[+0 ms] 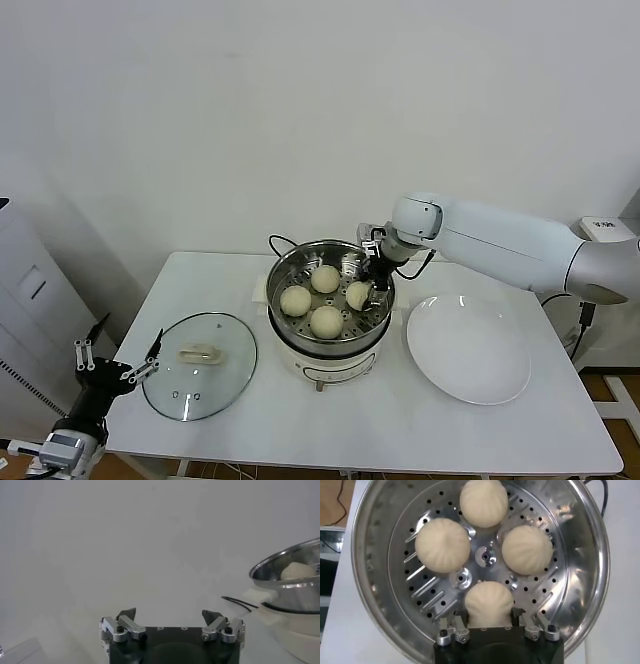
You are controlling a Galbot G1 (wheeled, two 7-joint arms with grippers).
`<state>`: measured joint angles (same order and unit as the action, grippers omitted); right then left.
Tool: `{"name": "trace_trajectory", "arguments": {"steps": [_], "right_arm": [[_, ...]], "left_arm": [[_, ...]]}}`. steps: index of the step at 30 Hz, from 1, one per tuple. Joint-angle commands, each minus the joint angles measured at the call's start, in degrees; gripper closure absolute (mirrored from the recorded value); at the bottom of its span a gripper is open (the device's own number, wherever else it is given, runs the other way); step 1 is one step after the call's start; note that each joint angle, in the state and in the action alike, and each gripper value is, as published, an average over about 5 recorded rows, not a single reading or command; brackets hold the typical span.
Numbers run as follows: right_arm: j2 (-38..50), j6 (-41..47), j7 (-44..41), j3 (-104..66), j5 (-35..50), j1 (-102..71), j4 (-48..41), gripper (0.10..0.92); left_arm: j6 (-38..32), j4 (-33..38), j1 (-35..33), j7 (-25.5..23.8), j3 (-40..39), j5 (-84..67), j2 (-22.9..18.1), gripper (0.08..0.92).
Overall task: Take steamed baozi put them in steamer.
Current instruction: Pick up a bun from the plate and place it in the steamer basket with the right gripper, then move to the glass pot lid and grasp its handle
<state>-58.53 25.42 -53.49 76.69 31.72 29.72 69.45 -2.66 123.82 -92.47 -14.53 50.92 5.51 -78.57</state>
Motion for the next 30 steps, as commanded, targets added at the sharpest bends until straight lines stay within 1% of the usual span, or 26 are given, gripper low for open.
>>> {"name": "trace_trajectory", "arguments": {"steps": [1,5,6,8,11,13,17,20,22,25,30], "right_arm": [[0.4,0.4,0.7,-0.5,2.9,2.1,-0.2,0.293],[2.7,-0.4,0.8,-2.9,4.7,3.4,0.2,0.216],[3.5,-1.0,1.6,-4.1,5.5,3.2,0.5,0.211],[5.3,-3.3,6.3,-8.1,8.4,1.6,0.9,0.204],[7.7,-9.0,21.7,-14.0,16.2,-3.3,1.3,0.203],[8.7,-14.3,34.3,-18.6,20.6,-9.3,0.3,0.203],[9.1,-24.1,54.5,-35.2,23.5,-23.6,-2.4,0.203],[10.1,-27.8,64.5,-47.6,23.9,-32.8,-1.7,0.203],[11.3,-29.3,68.2,-55.5,23.8,-39.5,-0.1,0.203],[12.5,-30.2,71.2,-67.5,23.8,-49.8,2.5,0.203],[12.7,-30.0,71.1,-84.9,22.7,-68.0,9.2,0.203]], "left_arm": [[0.1,0.2,0.0,0.0,0.0,0.0,0.2,0.177],[0.1,0.3,0.0,0.0,0.0,-0.1,0.3,0.177],[0.1,0.3,0.1,0.0,0.0,-0.2,0.3,0.177],[0.1,0.4,0.2,0.1,-0.1,-0.3,0.3,0.177],[0.1,0.6,0.5,0.3,-0.2,-0.4,0.4,0.177],[0.2,0.6,0.8,0.6,-0.6,-0.3,0.5,0.177],[0.5,0.8,1.4,1.5,-1.4,-0.1,1.2,0.177],[0.8,1.1,1.8,2.0,-1.8,-0.1,1.7,0.177],[0.9,1.3,2.0,2.2,-2.0,-0.1,1.9,0.177],[0.8,1.5,2.0,2.4,-2.2,-0.1,2.0,0.177],[0.4,1.6,1.7,2.5,-2.4,0.4,1.7,0.177]]}}
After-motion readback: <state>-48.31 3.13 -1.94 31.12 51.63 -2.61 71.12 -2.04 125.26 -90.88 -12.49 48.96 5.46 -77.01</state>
